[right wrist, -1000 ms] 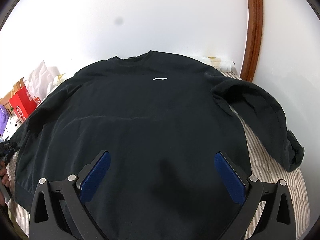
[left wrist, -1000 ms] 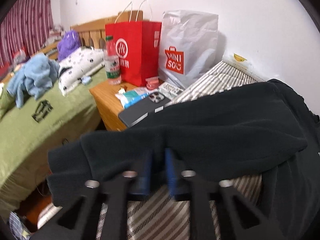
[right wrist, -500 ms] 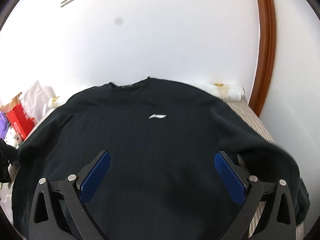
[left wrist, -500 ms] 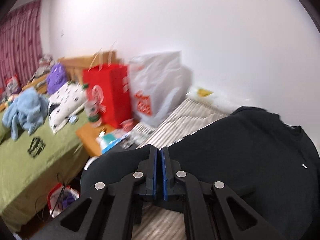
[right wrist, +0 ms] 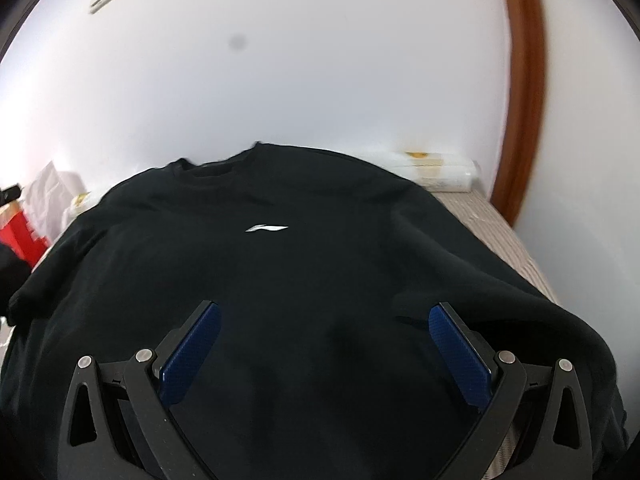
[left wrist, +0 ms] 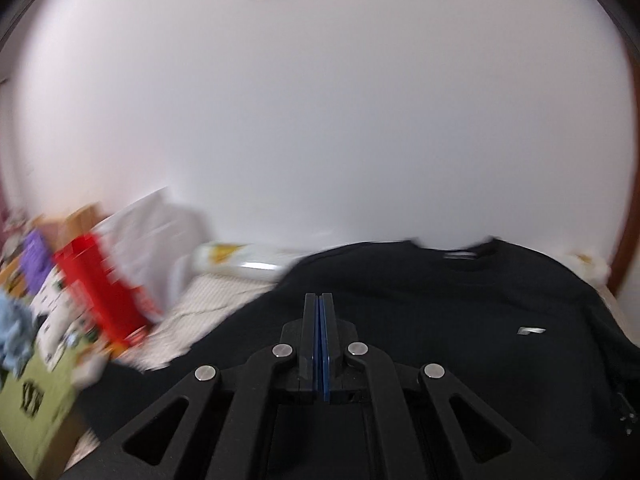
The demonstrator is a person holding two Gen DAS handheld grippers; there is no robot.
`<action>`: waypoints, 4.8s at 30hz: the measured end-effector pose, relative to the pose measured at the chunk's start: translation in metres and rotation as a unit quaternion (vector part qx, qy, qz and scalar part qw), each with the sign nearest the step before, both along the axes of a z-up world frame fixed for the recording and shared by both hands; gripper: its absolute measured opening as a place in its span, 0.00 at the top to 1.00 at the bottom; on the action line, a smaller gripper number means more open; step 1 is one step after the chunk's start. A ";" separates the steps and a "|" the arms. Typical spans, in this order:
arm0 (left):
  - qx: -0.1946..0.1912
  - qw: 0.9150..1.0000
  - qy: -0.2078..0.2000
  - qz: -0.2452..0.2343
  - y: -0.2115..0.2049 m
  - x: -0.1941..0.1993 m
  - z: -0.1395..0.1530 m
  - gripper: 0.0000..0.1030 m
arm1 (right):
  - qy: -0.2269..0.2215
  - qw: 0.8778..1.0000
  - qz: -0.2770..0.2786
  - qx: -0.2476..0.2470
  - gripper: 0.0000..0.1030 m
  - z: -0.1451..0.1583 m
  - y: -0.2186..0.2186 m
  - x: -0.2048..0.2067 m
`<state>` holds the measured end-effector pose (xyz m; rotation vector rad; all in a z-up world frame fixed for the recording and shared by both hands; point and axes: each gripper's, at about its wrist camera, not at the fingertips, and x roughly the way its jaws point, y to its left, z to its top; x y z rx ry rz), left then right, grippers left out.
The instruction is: Fold small clothes
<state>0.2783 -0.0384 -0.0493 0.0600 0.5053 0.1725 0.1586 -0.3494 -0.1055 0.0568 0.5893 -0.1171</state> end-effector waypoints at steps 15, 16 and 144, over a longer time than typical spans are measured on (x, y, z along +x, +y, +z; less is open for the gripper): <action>-0.061 0.992 0.108 -0.019 -0.019 0.002 -0.069 0.77 | 0.022 0.999 -0.011 0.031 0.01 -0.019 -0.015 0.004; -0.064 0.992 0.108 -0.012 -0.010 -0.004 -0.070 0.71 | 0.020 0.999 -0.009 0.033 0.01 -0.019 -0.014 0.003; -0.168 0.979 0.111 0.005 0.220 0.005 -0.124 0.36 | 0.094 0.986 0.137 0.033 0.27 -0.018 0.237 0.171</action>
